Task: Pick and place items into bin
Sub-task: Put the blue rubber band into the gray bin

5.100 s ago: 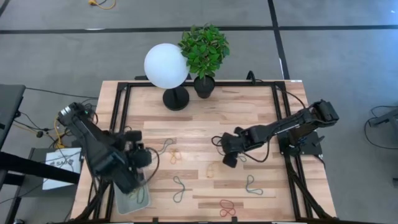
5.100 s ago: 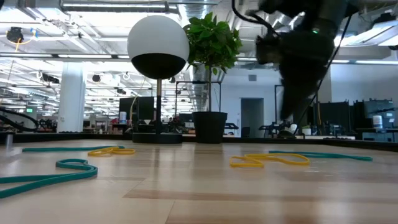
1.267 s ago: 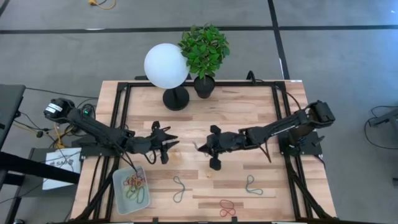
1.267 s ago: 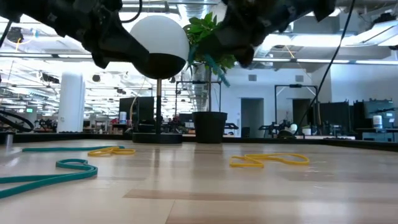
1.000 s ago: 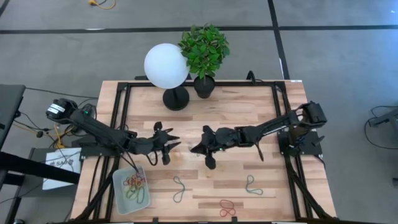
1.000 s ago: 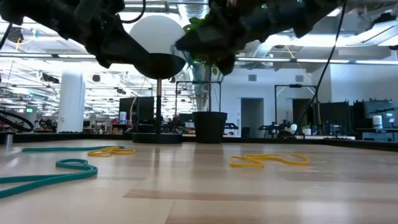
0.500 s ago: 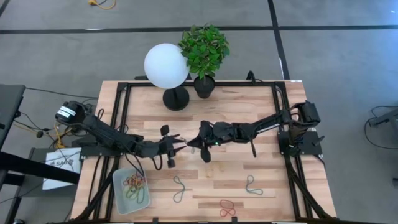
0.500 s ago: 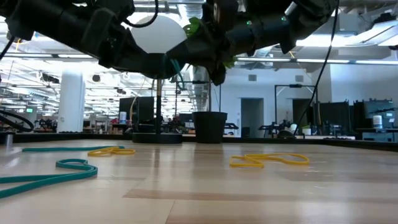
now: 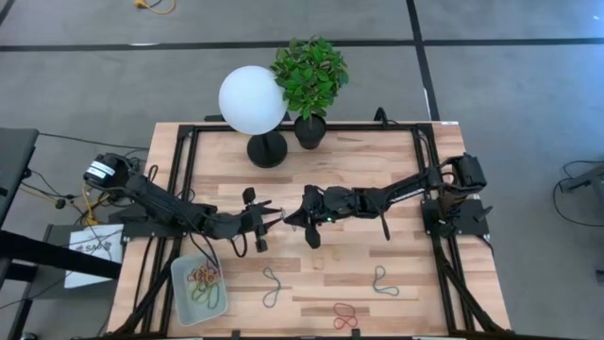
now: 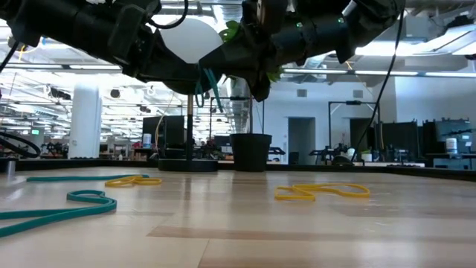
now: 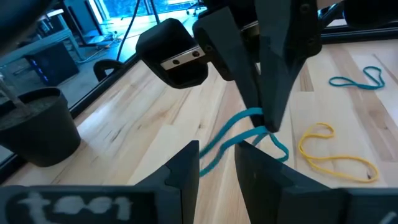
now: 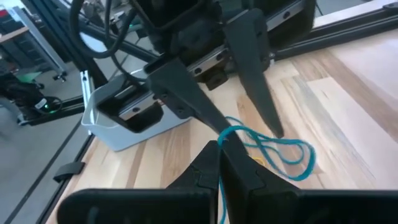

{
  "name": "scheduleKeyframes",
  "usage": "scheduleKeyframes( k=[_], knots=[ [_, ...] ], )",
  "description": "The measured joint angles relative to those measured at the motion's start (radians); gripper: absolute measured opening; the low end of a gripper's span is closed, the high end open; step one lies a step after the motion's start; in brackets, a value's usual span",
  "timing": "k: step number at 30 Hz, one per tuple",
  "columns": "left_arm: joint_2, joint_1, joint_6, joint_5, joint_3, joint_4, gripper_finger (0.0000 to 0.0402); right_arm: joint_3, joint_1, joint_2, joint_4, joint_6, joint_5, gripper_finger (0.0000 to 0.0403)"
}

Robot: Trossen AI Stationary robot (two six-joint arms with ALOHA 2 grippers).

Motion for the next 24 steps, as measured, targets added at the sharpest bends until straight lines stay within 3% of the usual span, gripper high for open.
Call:
scheduleKeyframes(
  k=[6, 14, 24],
  knots=[
    [0.0, 0.0, 0.0, 0.006, 0.0, 0.007, 0.0087, 0.0, 0.0, -0.001, 0.0, 0.022, 0.002, 0.0003],
    [0.0, 0.0, 0.014, 0.005, 0.0, 0.007, 0.0007, 0.0, 0.0, -0.001, -0.001, 0.056, 0.007, 0.0018],
    [-0.001, 0.0, 0.014, 0.005, 0.0, 0.007, 0.0001, 0.0, 0.005, -0.002, -0.057, 0.095, 0.006, 0.0072]
  ],
)
